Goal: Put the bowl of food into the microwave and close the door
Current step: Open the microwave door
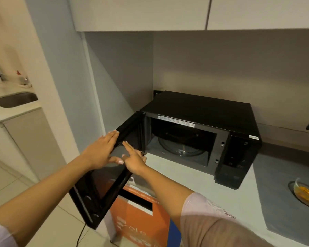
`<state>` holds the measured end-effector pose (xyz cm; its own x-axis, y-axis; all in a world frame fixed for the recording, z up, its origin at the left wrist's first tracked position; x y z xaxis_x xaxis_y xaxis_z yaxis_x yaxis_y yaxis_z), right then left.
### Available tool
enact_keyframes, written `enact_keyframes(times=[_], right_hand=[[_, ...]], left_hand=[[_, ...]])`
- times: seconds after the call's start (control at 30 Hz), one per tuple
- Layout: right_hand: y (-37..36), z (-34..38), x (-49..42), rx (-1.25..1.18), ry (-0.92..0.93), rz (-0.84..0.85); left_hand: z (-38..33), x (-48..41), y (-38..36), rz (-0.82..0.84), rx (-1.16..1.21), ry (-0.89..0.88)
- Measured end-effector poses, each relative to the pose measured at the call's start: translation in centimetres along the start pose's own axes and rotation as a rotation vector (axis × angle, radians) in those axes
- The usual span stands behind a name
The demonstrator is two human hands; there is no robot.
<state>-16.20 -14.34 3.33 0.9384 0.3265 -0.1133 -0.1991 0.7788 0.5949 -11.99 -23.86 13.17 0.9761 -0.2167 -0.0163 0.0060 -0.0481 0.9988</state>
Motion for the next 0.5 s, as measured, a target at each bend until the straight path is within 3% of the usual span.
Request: enact_keyframes(times=[0.3, 0.5], right_hand=[[-1.9, 1.4, -1.1, 0.097, -0.044, 0.096], [-1.1, 1.4, -0.4, 0.081, -0.045, 0.056]], left_hand=[[3.3, -0.9, 0.3, -0.061, -0.128, -0.063], [3.1, -1.0, -0.1, -0.110, -0.208, -0.091]])
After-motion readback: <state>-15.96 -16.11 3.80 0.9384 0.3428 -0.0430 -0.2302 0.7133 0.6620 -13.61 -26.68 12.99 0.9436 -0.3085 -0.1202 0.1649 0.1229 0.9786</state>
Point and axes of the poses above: each hand's wrist, its own x-axis away from the middle knuckle, its own y-axis out of the back of the hand, z = x × y, the point moved 8 cm from there along -x, towards the middle knuckle, and after that the axes turned 10 degrees about y, right-handed, at the moved point
